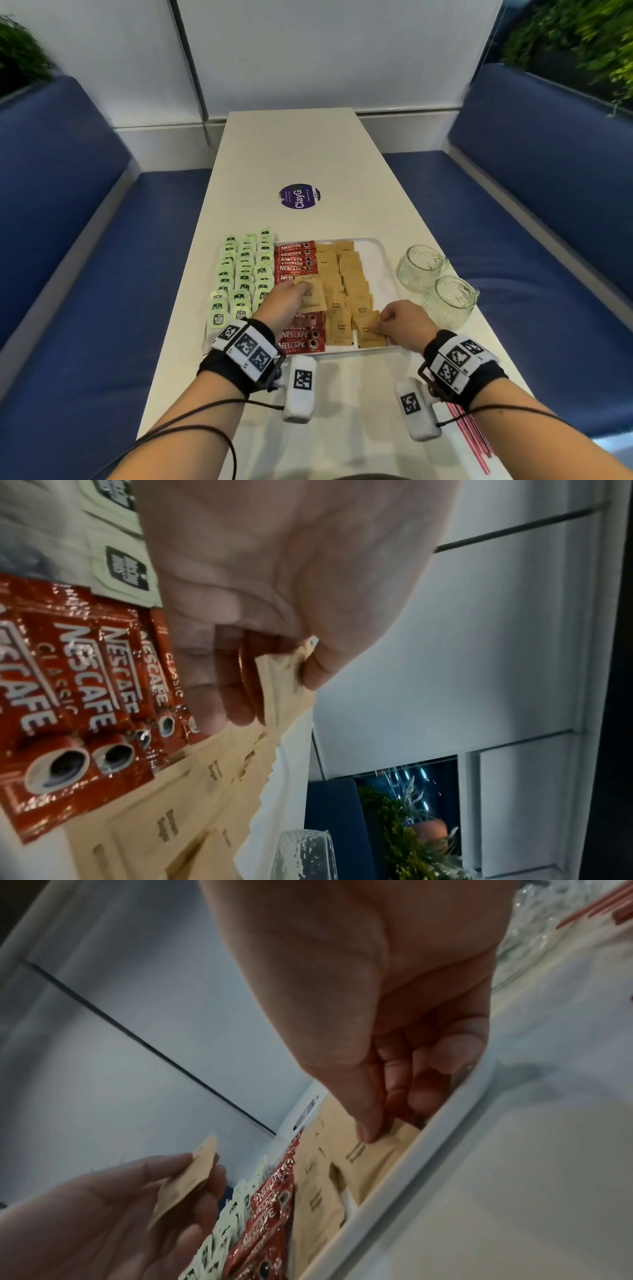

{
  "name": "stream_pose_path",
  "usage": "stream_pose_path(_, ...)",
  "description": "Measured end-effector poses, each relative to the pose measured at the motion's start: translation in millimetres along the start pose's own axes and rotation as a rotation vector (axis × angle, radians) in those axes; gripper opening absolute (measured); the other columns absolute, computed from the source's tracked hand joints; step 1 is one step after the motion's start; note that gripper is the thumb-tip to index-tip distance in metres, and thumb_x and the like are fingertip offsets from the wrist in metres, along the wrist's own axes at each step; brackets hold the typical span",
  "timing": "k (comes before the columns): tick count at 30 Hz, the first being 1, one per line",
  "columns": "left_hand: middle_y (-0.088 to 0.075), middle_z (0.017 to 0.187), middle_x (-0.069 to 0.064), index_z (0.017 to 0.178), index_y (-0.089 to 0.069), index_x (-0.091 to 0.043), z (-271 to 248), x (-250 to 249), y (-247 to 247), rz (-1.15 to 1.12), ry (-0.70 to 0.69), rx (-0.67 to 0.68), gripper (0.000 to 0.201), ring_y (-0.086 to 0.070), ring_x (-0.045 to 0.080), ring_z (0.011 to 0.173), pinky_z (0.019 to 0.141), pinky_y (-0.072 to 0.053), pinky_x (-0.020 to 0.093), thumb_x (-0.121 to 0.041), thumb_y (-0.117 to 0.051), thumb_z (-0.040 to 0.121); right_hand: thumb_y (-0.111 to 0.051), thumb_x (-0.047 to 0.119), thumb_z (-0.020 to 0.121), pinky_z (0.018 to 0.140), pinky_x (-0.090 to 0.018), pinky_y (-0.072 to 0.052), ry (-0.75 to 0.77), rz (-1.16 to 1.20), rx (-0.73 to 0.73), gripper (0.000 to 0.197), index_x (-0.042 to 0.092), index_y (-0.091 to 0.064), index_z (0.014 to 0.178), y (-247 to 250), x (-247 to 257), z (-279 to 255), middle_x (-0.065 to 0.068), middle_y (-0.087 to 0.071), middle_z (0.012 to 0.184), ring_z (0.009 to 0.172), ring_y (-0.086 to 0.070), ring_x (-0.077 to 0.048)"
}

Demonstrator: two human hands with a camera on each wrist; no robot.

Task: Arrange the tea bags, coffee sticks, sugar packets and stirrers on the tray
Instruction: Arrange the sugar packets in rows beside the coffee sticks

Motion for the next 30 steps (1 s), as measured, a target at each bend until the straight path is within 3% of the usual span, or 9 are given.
stream_pose_path(6,-0.061,0.094,0.007,0.111,-0.059,-0.008,0.6,-0.3,1.2,-0.008,0.056,-0.013,0.021,-0.061,0.02,0.083,0.06,-0.054,0.029,-0.023,-0.048,0.102,-0.073,0.03,0.082,0.058,-0.024,-0.043,-0.025,-0.089,0.006,0.025,0.017,-0.059,0.065,1.5,6.1,-0.2,0.003,-0.061,0.065,0.065,-0.058,-0.014)
stream_pose_path(10,-0.068,0.102,0.015,0.11,-0.061,-0.004,2.1,1.8,2.6,-0.008,0.015,0.045,0.015,-0.069,0.023,0.081,0.066,-0.061,0.03,-0.011,-0.055,0.098,-0.064,0.049,0.087,0.064,-0.026,-0.044,0.024,0.071,-0.134,0.032,0.018,-0.06,0.096,9.8,19.8,-1.4,0.003,-0.066,0.086,0.077,-0.061,-0.011)
stream_pose_path(12,-0.071,0.103,0.016,0.11,-0.061,-0.003,2.4,2.6,1.4,-0.032,-0.025,0.041,0.016,-0.074,0.025,0.085,0.071,-0.062,0.031,-0.004,-0.058,0.095,-0.065,0.052,0.085,0.061,-0.022,-0.045,0.102,0.226,-0.072,0.038,0.018,-0.062,0.102,11.9,36.6,-5.4,0.001,-0.068,0.09,0.075,-0.063,-0.009)
stream_pose_path(14,-0.072,0.103,0.015,0.106,-0.061,-0.003,1.3,2.0,-2.6,-0.074,-0.065,0.02,0.015,-0.074,0.025,0.088,0.069,-0.062,0.028,-0.002,-0.062,0.092,-0.07,0.049,0.082,0.055,-0.018,-0.045,0.16,0.335,0.049,0.039,0.018,-0.064,0.103,10.8,52.8,-9.2,-0.001,-0.07,0.09,0.069,-0.063,-0.008)
stream_pose_path(17,-0.073,0.101,0.013,0.1,-0.061,-0.005,-1.1,2.1,-11.7,-0.06,-0.114,0.01,0.013,-0.074,0.025,0.088,0.074,-0.061,0.031,-0.005,-0.067,0.089,-0.073,0.027,0.085,0.053,-0.021,-0.047,0.191,0.491,0.104,0.023,0.011,-0.064,0.098,9.4,62.7,-8.8,-0.005,-0.068,0.083,0.063,-0.06,-0.011)
stream_pose_path(20,-0.073,0.098,0.001,0.096,-0.062,-0.016,2.8,6.5,-14.6,0.288,-0.238,-0.024,0.018,-0.071,0.017,0.09,0.082,-0.057,0.034,-0.016,-0.075,0.084,-0.067,0.011,0.09,0.056,-0.024,-0.049,0.187,0.602,0.032,0.011,0.003,-0.064,0.097,13.7,59.1,-7.1,-0.008,-0.065,0.08,0.058,-0.058,-0.01)
stream_pose_path(24,-0.064,0.1,-0.016,0.101,-0.061,-0.036,9.5,9.6,-11.9,0.935,-0.43,-0.107,0.029,-0.06,0.007,0.099,0.092,-0.05,0.033,-0.032,-0.079,0.078,-0.063,0.015,0.092,0.054,-0.02,-0.05,0.184,0.389,-0.046,0.011,0.006,-0.069,0.096,19.7,39.2,-6.3,-0.002,-0.067,0.081,0.061,-0.059,-0.008)
stream_pose_path(27,-0.059,0.117,-0.011,0.111,-0.061,-0.04,13.1,7.7,-15.7,1.212,-0.437,-0.093,0.032,-0.048,0.015,0.116,0.105,-0.035,0.042,-0.042,-0.073,0.081,-0.065,0.02,0.091,0.056,-0.022,-0.05,0.167,0.272,-0.038,0.01,0.013,-0.071,0.09,16.9,27.4,-7.1,-0.001,-0.07,0.084,0.065,-0.063,-0.011)
stream_pose_path(30,-0.056,0.124,-0.007,0.116,-0.061,-0.041,17.1,5.1,-21.5,1.371,-0.396,-0.06,0.039,-0.043,0.02,0.121,0.107,-0.029,0.046,-0.046,-0.073,0.08,-0.064,0.021,0.091,0.059,-0.026,-0.055,0.162,0.224,-0.031,0.01,0.013,-0.07,0.089,10.2,24.8,-8.5,0.0,-0.069,0.079,0.063,-0.066,-0.012)
Point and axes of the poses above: each hand's wrist, its own z-axis towards the middle knuckle, its own y-axis out of the back of the hand, x = y × z, the point moved 2 cm from there along z, towards the middle knuckle
